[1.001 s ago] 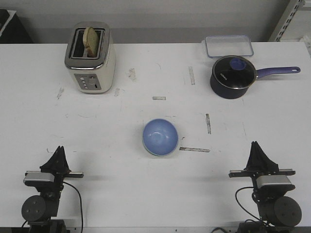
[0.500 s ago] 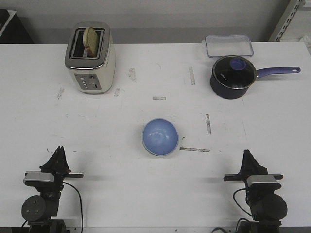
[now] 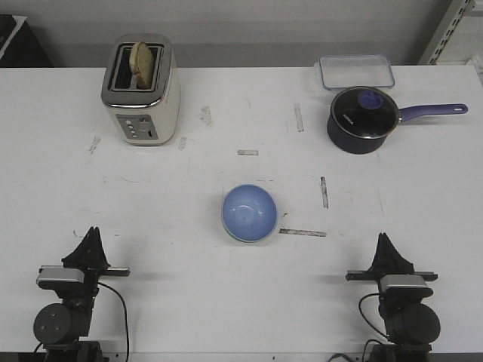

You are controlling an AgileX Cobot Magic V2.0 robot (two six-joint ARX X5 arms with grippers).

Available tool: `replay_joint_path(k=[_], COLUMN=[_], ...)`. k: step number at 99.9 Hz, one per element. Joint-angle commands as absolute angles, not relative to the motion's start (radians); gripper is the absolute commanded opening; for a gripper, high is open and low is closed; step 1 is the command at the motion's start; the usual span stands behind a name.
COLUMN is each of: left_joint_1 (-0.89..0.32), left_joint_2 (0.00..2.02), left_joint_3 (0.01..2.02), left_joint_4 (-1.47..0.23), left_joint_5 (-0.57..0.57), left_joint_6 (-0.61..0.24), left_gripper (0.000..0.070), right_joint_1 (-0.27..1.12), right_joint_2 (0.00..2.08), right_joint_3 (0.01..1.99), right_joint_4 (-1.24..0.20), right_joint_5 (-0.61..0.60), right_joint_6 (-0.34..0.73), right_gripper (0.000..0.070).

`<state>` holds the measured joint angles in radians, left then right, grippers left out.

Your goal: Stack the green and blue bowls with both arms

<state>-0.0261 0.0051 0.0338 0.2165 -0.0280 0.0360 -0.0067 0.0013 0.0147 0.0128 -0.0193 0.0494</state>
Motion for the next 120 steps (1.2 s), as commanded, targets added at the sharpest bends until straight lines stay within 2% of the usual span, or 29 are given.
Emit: replay_joint_path(k=[1,36,120], left_joint_1=[-0.023,-0.023,-0.023], left_joint_2=[0.003,0.003,0.003], left_joint_3=[0.012,0.012,0.012], left_joint_4=[0.228,0.228,0.228], left_joint_5=[-0.029,-0.03,-0.03], left_joint_6=[0.041,0.041,0.041], left_gripper=[0.0001,0.0001,0.0001], right_joint_1=[-0.005,-0.005,-0.005], right_joint_2=[0.001,0.001,0.001], right_joint_3=[0.012,0.013,0.013], right_joint_4=[0.031,0.12,0.123], right_joint_5=[-0.02,-0.026,-0.026], right_joint_6=[0.053,0.056,0.056], right_gripper=[0.0,0.0,0.0])
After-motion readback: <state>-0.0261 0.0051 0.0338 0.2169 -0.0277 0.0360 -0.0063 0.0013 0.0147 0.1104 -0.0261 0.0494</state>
